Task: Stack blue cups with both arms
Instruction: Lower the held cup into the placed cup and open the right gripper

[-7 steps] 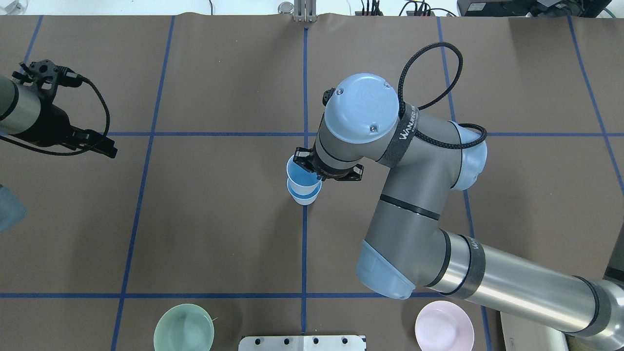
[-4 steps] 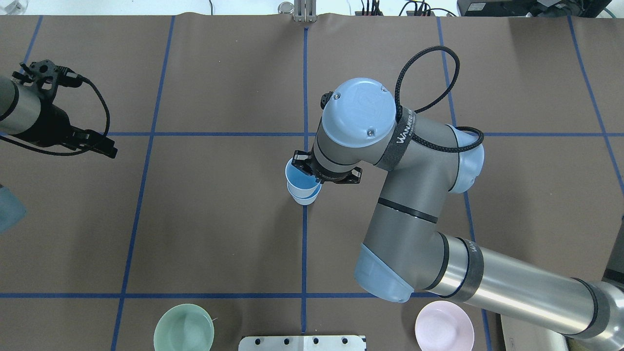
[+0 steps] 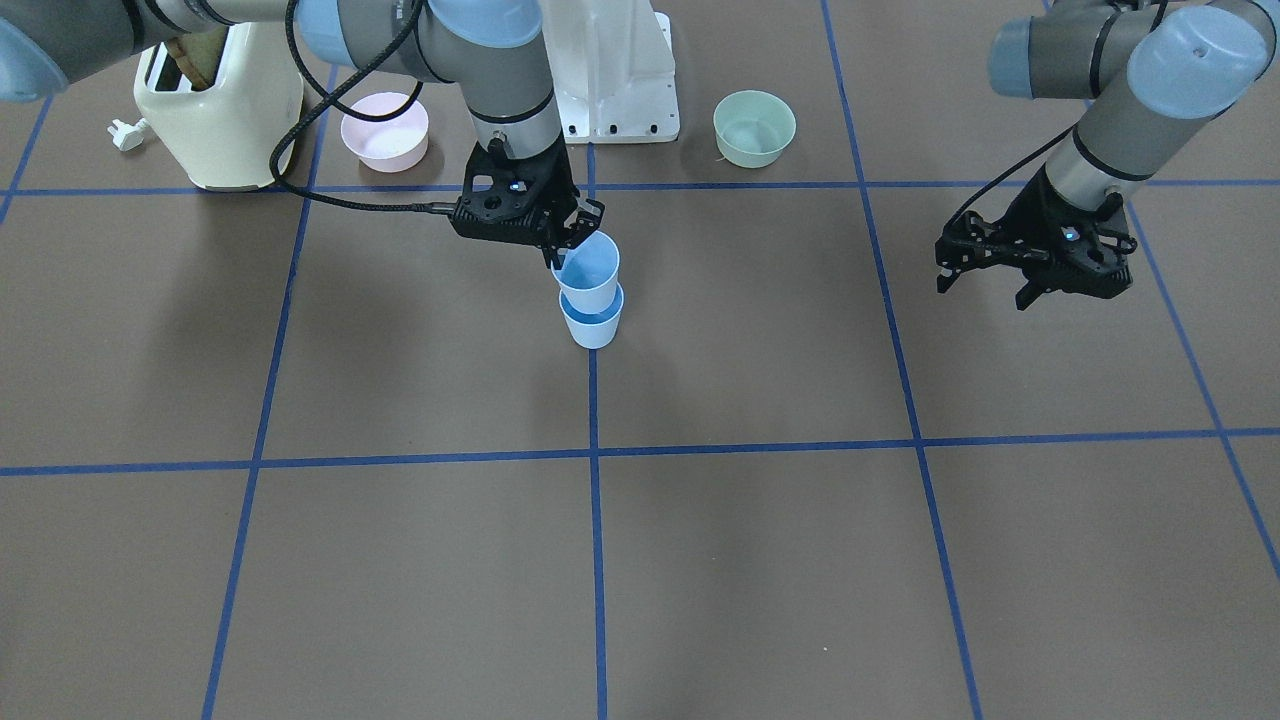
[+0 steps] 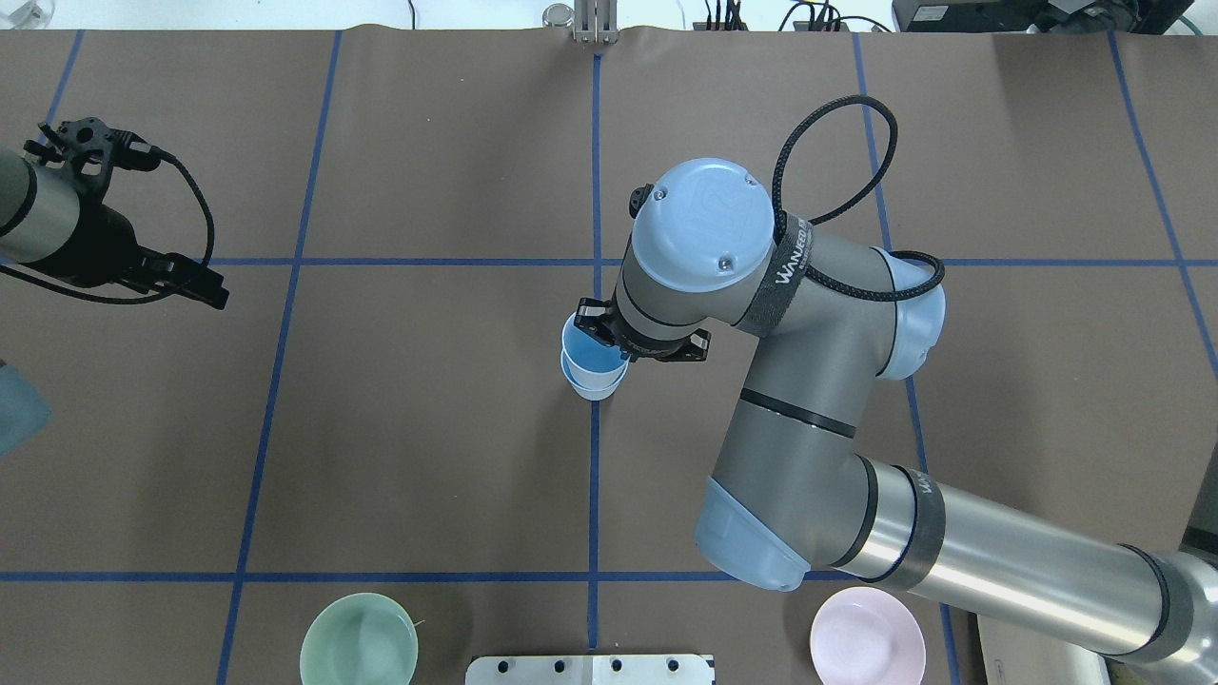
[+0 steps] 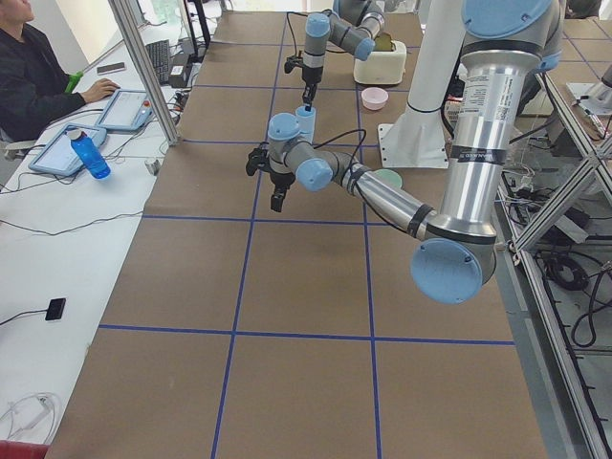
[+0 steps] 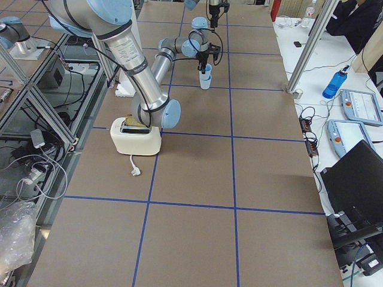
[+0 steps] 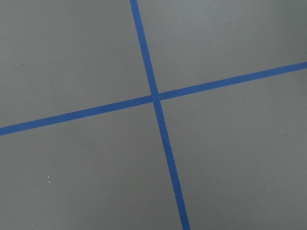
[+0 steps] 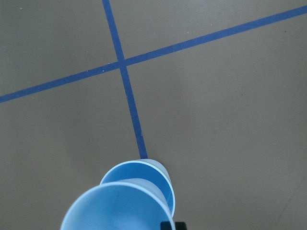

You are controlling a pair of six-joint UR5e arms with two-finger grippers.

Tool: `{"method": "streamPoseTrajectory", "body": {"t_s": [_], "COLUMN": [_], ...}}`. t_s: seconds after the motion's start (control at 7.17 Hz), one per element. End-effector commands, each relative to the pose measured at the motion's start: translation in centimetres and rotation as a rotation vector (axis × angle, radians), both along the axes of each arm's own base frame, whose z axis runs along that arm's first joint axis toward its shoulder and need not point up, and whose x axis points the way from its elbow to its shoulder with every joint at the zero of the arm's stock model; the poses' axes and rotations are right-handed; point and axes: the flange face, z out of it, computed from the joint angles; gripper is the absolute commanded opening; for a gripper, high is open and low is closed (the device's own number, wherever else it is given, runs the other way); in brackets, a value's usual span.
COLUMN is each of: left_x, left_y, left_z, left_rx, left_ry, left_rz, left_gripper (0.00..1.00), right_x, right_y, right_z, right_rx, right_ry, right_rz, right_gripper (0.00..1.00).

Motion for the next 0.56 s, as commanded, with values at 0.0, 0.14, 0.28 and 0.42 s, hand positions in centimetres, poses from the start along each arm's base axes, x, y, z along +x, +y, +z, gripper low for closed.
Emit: {"method": "streamPoseTrajectory", "body": {"t_s": [0.0, 0.14, 0.28, 0.42], "left_x": [-0.03, -0.03, -0.03, -0.1], "left_y": [0.04, 0.04, 0.04, 0.0], "left_z": [-0.04, -0.04, -0.04, -0.04], "left_rx": [0.001, 0.001, 0.001, 0.001], "left_ry": [0.001, 0.001, 0.001, 0.001], "left_rz": [0.0, 0.0, 0.0, -0.002], "left_gripper": [0.98, 0.98, 0.98, 0.98], "right_x": [-0.05, 0.01, 0.03, 0.12], "right_y": [-0.02, -0.1, -0.16, -0.35], "right_z": [0.06, -0.14, -0.23, -0.17], "right_rx": [-0.001, -0.003, 0.002, 0.002], "right_ry": [0.002, -0.001, -0.001, 0.001], "right_rz": [0.001, 0.006, 0.01, 0.015], "right_gripper": [0.0, 0.0, 0.0, 0.0]}}
